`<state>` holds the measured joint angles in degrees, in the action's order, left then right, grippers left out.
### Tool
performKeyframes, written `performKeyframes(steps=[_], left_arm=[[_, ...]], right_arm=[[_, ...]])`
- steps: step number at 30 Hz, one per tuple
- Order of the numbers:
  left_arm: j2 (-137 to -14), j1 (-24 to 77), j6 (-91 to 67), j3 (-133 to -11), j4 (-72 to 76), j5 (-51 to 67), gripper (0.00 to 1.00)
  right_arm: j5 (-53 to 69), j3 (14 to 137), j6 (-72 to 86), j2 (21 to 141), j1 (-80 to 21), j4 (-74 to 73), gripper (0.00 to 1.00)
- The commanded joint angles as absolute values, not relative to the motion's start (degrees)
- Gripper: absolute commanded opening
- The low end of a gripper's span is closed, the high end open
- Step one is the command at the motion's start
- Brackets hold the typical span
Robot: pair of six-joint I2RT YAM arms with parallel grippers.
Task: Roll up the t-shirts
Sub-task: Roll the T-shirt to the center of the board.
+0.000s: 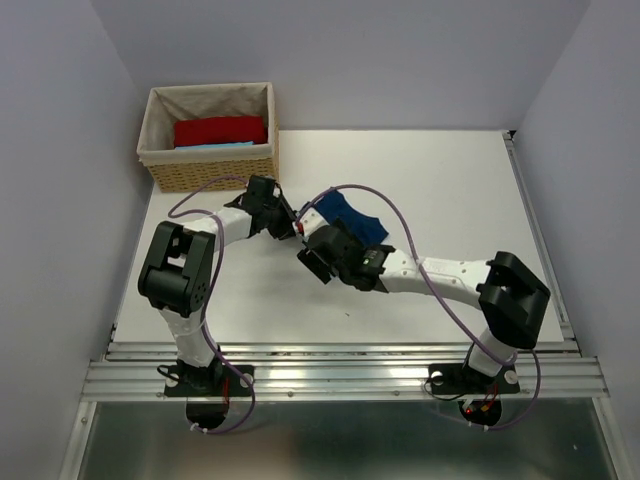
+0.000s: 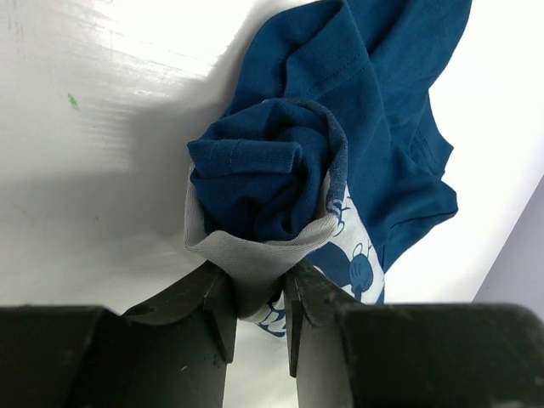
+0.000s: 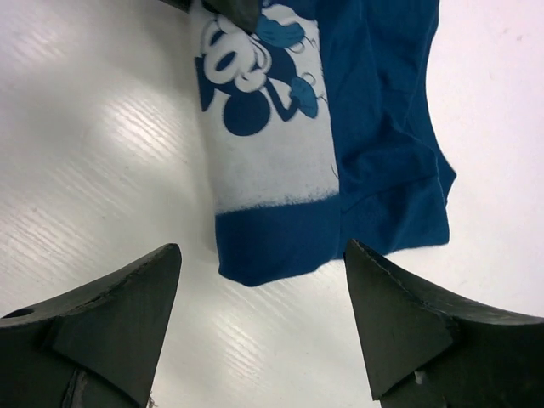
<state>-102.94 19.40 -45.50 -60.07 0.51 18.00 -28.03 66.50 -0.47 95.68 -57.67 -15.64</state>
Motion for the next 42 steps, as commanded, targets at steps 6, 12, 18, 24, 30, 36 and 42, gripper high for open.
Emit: performKeyframes(steps=[6,12,18,24,30,36,42], left_arm=[[-99.5,19.6,-47.1,-64.1,-4.7,22.1,0.00],[-99.0,19.4,-48.5,-64.0,-5.5,23.0,0.00],[-98.2,18.8,-49.4,-63.5,-5.6,23.5,0.00],[-97.6,18.4,-49.6,-63.2,-5.8,23.5,0.00],[-97.1,18.1,-49.5,-62.9,-5.7,23.6,0.00],[-96.4,18.0,-48.6,-61.9,-5.0,23.6,0.00],[-95.9,17.8,-46.7,-59.8,-3.2,25.2,0.52]], right_arm=[[-36.2,63.5,-8.7,100.3,-62.6,-2.8,0.84],[-40.1,62.7,-11.2,106.1,-63.7,4.6,0.83],[-46.9,60.3,-14.4,111.8,-64.2,11.8,0.78],[-56.7,56.4,-15.6,114.2,-65.5,19.7,0.63],[-59.6,55.6,-15.0,115.0,-65.5,23.5,0.40],[-58.0,55.7,-13.4,113.6,-65.5,23.7,0.04],[-49.5,56.3,-9.2,109.0,-63.5,19.5,0.01]])
